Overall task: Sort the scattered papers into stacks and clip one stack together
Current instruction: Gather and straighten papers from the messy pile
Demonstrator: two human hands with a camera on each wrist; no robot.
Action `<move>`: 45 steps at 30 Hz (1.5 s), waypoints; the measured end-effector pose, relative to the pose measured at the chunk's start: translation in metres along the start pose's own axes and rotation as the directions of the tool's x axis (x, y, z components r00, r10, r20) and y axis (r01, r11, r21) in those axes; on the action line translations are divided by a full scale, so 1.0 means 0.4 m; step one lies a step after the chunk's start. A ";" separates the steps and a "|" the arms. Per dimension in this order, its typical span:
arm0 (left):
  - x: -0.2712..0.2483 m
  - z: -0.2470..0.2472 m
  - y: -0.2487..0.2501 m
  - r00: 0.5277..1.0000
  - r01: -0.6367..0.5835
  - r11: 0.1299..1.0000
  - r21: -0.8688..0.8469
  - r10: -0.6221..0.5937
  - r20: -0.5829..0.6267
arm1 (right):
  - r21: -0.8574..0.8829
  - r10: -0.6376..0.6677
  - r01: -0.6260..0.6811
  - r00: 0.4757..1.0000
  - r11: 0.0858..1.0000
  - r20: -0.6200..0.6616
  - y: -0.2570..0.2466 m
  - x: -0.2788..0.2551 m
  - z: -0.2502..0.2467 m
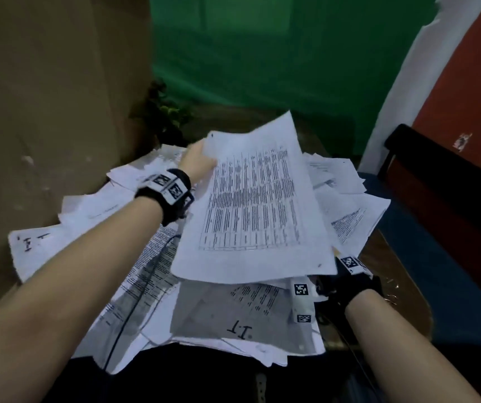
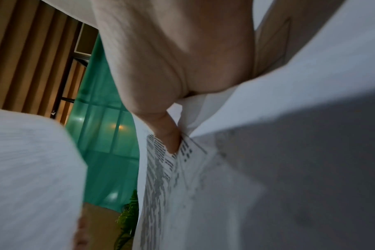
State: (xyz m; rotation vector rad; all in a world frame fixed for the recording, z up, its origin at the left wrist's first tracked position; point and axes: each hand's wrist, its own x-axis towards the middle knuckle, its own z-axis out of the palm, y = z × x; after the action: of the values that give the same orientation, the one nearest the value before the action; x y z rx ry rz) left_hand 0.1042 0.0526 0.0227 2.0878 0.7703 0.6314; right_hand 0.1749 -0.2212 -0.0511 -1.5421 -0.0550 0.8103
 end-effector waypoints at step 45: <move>-0.374 -0.280 -0.495 0.527 0.571 0.640 -0.514 -0.766 -0.368 | 0.055 -0.104 0.099 0.991 0.994 0.087 0.045 0.183 0.043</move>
State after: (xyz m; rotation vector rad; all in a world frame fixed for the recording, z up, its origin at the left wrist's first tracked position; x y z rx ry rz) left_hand -0.1324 0.1018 -0.1027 1.0911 1.5977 0.8462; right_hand 0.2129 -0.1735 -0.0987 -1.4430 -0.1763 0.7937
